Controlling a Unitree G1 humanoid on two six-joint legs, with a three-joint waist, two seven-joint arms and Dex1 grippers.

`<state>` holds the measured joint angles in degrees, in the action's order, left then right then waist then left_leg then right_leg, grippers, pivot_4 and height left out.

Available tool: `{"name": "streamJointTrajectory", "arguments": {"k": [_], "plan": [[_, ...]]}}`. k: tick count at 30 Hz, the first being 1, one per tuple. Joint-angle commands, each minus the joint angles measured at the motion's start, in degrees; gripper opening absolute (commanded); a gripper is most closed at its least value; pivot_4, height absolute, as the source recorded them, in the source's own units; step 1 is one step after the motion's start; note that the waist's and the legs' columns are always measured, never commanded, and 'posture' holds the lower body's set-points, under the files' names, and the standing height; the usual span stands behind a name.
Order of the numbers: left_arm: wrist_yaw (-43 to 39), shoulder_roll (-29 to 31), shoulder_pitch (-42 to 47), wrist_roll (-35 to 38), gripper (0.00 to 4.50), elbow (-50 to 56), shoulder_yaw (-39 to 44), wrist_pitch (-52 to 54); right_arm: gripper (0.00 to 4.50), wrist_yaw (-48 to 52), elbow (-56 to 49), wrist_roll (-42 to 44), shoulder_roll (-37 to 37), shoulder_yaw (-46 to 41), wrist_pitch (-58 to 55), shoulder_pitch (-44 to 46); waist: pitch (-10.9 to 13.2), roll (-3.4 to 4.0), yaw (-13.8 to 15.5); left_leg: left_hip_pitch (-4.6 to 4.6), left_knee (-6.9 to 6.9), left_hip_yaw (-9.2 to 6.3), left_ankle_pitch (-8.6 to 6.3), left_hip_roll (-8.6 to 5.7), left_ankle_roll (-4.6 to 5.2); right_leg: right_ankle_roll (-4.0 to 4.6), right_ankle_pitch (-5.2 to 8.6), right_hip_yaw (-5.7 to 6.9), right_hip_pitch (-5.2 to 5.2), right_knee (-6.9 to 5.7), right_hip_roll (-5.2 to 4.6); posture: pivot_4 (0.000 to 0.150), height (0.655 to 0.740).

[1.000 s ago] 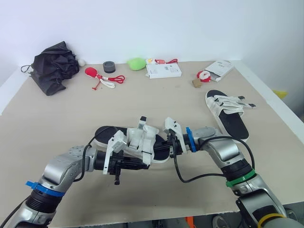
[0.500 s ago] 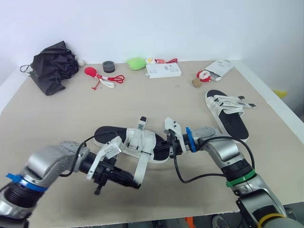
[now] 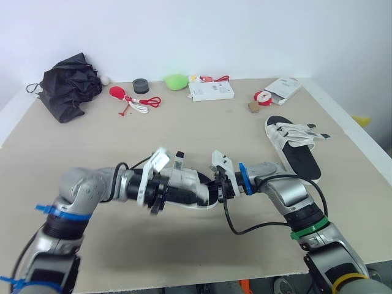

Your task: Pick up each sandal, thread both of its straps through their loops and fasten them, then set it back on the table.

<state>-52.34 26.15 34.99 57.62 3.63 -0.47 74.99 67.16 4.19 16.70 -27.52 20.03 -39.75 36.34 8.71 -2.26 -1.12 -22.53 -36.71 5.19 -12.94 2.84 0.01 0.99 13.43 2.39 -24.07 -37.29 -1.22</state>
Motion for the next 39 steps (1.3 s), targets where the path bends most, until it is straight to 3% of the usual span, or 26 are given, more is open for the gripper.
{"name": "streamJointTrajectory", "arguments": {"k": [1,8,14,17,21,28,39], "plan": [[9.9,-4.9,4.9,3.9,0.10,-11.6,9.5,7.1,0.00,-0.8,1.4,-1.4,-0.6,1.3,-0.9,-1.2,0.0,0.00,0.0,0.01,-0.02,0.00,0.00,-0.03,0.00,-0.03,-0.02,-0.01,0.03,0.00,-0.03,0.150,0.7400],[20.4,-10.5,8.2,1.3,0.10,-23.6,16.7,16.5,0.00,-1.3,0.7,-1.3,-0.6,0.9,-1.2,-1.9,0.0,-0.01,-0.1,0.03,-0.02,0.01,0.02,-0.09,-0.07,-0.05,-0.04,-0.02,0.06,0.00,-0.12,0.150,0.7400],[30.1,-13.7,9.2,-3.1,0.10,-29.0,23.3,15.4,0.00,-1.9,-0.2,-0.9,-1.0,0.5,-1.7,-2.6,0.0,-0.01,0.0,0.24,-0.04,-0.01,0.07,-0.13,-0.11,-0.13,-0.10,0.00,0.29,0.00,-0.20,0.150,0.7400],[33.4,-13.8,7.4,-5.2,0.98,-27.0,24.3,14.5,0.00,-2.0,-0.4,-0.8,-1.3,0.3,-1.8,-3.0,0.0,0.00,0.0,0.30,-0.04,0.00,0.08,-0.14,-0.13,-0.16,-0.12,-0.01,0.34,0.00,-0.22,0.150,0.7400],[37.1,-15.1,7.0,-7.5,2.85,-26.0,24.8,12.7,0.00,-2.0,-0.4,-0.7,-1.3,0.3,-1.9,-2.9,-0.1,-0.03,0.0,0.36,-0.01,0.00,0.06,-0.14,-0.17,-0.13,-0.11,-0.01,0.40,0.03,-0.23,0.150,0.7400],[39.6,-17.0,9.0,-7.9,2.85,-25.5,25.3,11.9,0.00,-1.8,0.8,-0.8,-0.9,0.6,-1.5,-1.7,-0.2,-0.01,0.1,0.75,-0.01,0.00,0.09,-0.20,-0.17,-0.25,-0.19,0.02,0.74,0.06,-0.32,0.150,0.7400],[42.3,-21.2,19.5,4.1,2.85,-25.1,39.9,11.8,0.00,-1.8,0.9,-0.9,-1.0,0.2,-1.1,-2.2,-0.1,-0.20,-0.1,0.07,0.05,0.02,0.11,-0.18,-0.20,-0.26,-0.21,-0.05,0.15,0.15,-0.25,0.150,0.7400]]}}
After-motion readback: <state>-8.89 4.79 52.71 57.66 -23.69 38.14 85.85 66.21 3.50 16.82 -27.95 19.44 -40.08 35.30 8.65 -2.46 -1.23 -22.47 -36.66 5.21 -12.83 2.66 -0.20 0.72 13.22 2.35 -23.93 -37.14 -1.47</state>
